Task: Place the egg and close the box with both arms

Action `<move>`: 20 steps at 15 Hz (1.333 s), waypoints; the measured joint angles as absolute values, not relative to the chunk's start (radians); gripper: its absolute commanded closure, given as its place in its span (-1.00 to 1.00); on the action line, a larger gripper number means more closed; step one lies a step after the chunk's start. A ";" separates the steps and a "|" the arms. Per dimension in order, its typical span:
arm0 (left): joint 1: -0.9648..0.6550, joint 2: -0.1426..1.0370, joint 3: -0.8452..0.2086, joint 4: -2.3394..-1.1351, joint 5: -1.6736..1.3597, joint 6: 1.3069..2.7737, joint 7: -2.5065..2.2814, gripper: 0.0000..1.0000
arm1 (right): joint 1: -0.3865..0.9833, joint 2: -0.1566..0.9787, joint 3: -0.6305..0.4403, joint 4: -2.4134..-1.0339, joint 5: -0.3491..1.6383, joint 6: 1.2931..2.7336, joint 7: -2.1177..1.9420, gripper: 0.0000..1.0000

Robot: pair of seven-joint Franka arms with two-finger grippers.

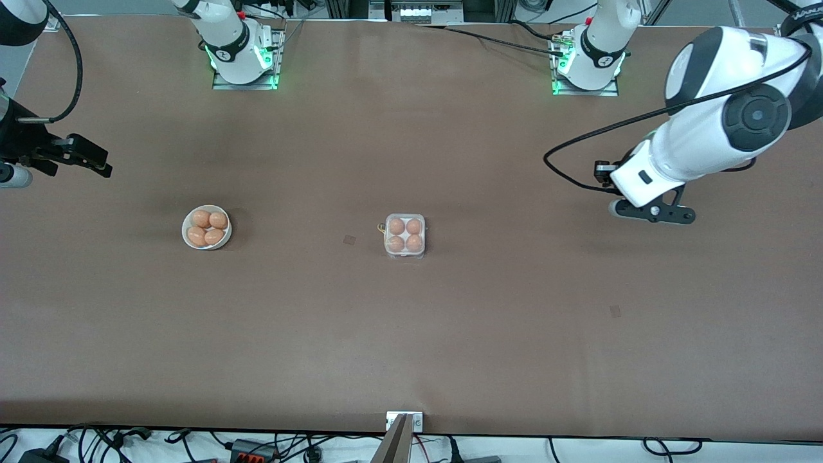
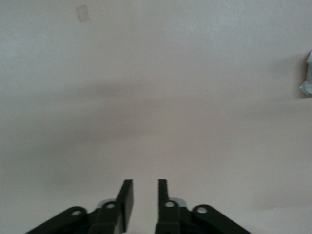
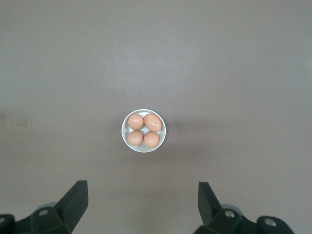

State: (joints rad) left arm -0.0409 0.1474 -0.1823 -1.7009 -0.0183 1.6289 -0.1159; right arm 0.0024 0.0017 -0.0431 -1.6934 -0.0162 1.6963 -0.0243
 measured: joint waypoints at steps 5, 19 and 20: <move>0.012 0.139 -0.180 -1.639 -0.018 1.637 -0.110 -1.00 | 0.000 0.002 -0.044 -1.693 -0.016 1.686 -0.024 -1.00; 0.086 0.119 -0.194 -1.591 0.009 1.655 -0.188 -1.00 | -0.001 0.002 -0.044 -1.693 -0.016 1.677 -0.024 -1.00; 0.086 0.099 -0.196 -1.623 0.009 1.680 -0.188 -1.00 | -0.001 0.002 -0.044 -1.693 -0.016 1.677 -0.024 -1.00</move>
